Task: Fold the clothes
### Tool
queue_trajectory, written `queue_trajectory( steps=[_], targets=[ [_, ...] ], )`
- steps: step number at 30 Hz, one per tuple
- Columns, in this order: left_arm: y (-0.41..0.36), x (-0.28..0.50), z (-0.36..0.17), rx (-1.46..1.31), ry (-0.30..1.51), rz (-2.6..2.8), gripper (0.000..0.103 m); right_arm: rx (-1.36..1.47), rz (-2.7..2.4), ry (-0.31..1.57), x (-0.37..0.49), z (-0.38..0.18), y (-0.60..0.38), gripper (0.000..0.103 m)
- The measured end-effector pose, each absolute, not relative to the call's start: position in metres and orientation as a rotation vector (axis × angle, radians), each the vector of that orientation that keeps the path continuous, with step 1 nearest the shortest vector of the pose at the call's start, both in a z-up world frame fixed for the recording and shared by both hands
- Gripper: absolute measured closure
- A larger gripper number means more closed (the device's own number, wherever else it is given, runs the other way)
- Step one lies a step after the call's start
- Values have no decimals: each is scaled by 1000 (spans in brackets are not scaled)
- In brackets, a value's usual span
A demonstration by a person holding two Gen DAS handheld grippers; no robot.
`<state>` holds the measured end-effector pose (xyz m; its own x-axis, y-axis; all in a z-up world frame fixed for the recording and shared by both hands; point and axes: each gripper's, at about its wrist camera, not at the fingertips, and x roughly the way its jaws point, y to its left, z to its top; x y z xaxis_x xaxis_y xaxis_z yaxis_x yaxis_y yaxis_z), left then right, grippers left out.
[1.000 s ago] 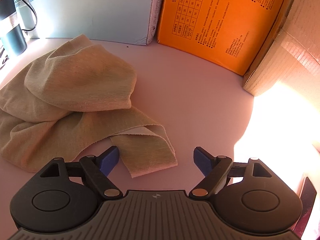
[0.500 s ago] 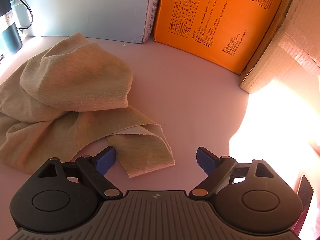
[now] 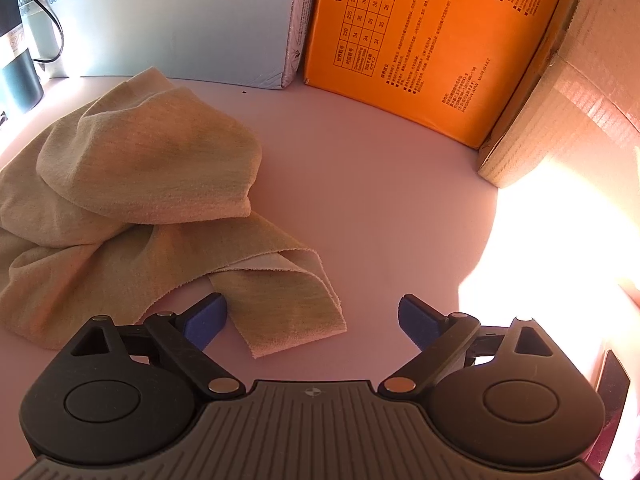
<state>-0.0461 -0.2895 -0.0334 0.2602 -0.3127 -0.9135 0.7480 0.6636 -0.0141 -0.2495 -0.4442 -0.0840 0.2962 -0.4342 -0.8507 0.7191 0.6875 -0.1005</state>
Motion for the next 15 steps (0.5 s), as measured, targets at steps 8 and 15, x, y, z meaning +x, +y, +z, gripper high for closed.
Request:
queue_trajectory(
  steps=[8, 15],
  targets=[
    [-292, -48, -35, 484, 1091, -758, 18, 333, -791, 1007, -247, -84, -444, 5],
    [-292, -49, -36, 484, 1093, -760, 18, 334, -795, 1009, -248, -83, -445, 3]
  ],
)
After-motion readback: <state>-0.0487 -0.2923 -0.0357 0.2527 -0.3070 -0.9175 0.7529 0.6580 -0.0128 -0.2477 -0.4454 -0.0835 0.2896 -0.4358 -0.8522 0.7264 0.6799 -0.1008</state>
